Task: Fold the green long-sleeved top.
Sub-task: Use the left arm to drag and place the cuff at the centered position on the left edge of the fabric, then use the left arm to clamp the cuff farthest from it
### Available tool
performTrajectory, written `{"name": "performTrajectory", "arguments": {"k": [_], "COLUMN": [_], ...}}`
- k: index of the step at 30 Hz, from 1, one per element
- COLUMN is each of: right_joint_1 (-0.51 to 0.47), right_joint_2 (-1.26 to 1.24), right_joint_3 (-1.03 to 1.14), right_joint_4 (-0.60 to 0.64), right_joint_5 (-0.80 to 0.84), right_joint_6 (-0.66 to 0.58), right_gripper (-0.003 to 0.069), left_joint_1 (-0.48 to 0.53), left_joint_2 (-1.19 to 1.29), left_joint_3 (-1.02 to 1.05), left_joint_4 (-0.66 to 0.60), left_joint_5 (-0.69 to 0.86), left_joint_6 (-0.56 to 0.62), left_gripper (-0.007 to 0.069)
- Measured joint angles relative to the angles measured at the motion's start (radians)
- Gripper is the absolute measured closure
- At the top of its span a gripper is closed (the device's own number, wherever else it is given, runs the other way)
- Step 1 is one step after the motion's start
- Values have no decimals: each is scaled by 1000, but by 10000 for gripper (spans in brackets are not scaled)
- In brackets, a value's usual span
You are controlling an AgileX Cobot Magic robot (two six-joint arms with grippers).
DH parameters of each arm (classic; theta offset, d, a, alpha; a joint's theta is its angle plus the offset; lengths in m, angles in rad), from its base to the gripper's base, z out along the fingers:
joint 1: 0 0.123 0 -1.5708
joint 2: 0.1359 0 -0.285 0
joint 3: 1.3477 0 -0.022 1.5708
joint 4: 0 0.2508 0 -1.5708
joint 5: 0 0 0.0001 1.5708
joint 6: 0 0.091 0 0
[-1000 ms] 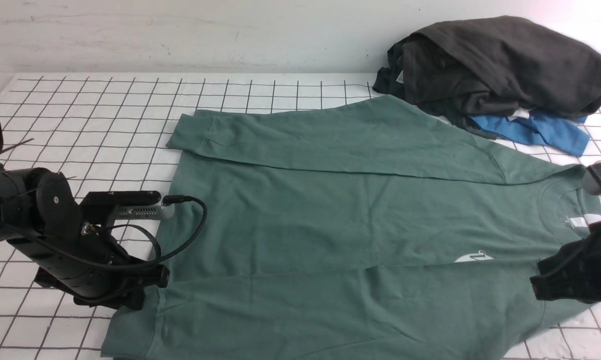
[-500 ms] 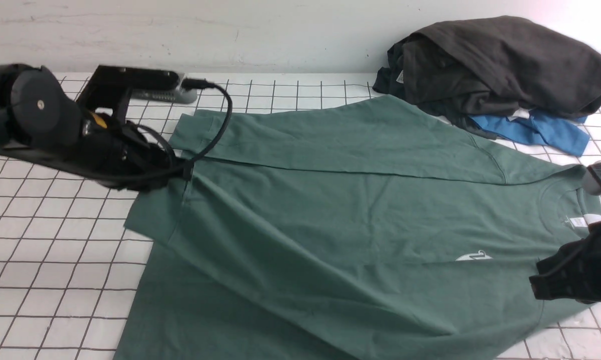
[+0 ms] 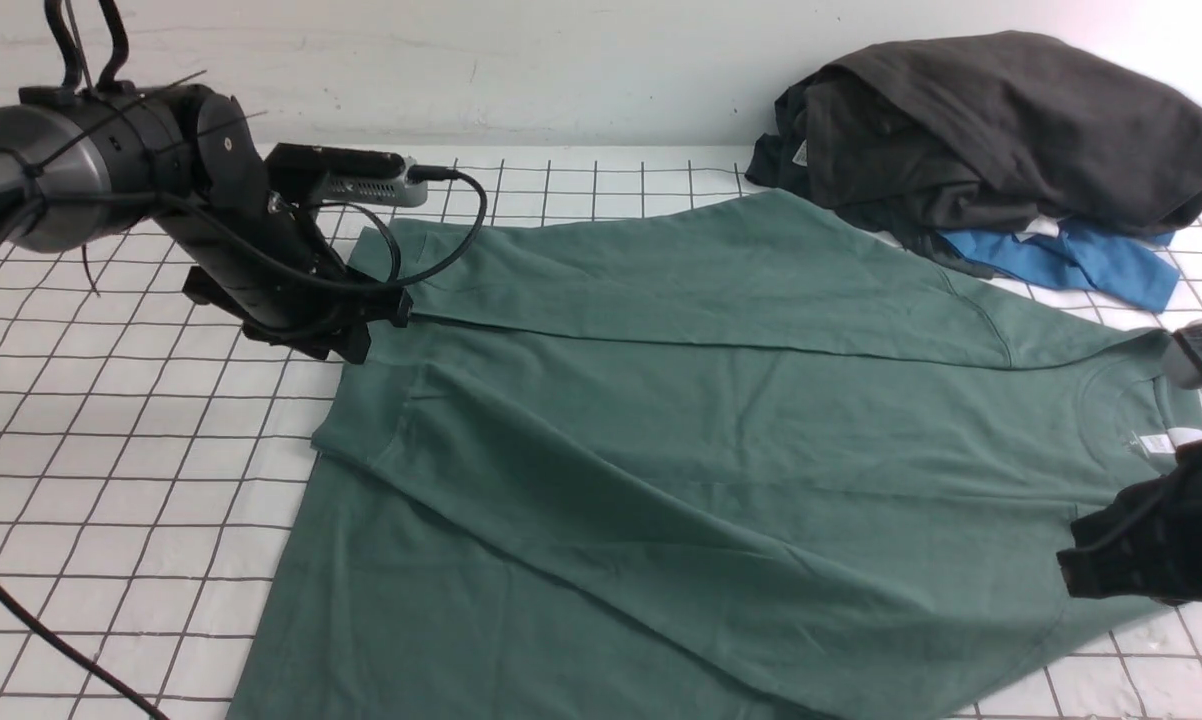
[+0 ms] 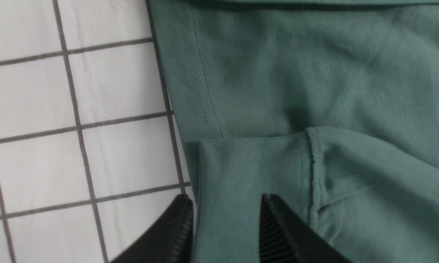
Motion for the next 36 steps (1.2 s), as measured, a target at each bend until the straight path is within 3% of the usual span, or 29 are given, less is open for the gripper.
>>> {"name": "performTrajectory", "arguments": {"k": [5, 9, 10, 14, 18, 22, 25, 29, 36], "right_joint_1": [0, 0, 0, 0, 0, 0, 0, 1, -18], "right_joint_2": [100, 222, 295, 449, 557, 662, 667, 663, 605], "right_joint_3": [-71, -149, -184, -240, -279, -311, -319, -321, -321], "right_joint_4": [71, 94, 91, 59, 19, -13, -20, -55, -155], "right_joint_5": [1, 3, -16, -91, -138, -141, -142, -140, -150], "right_joint_6": [-72, -124, -128, -129, -131, -131, -131, -131, -33], "right_gripper": [632, 528, 449, 295, 251, 302, 410, 624, 671], "left_joint_1": [0, 0, 0, 0, 0, 0, 0, 0, 0], "left_joint_2": [14, 24, 34, 48, 51, 51, 51, 51, 51], "left_joint_3": [-53, -53, -53, -53, -53, -53, -53, -53, -53], "left_joint_4": [2, 3, 4, 4, 4, 4, 4, 4, 4], "left_joint_5": [79, 94, 110, 120, 127, 128, 129, 129, 129], "left_joint_6": [0, 0, 0, 0, 0, 1, 1, 1, 1], "left_gripper": [295, 293, 293, 293, 293, 293, 293, 293, 293]}}
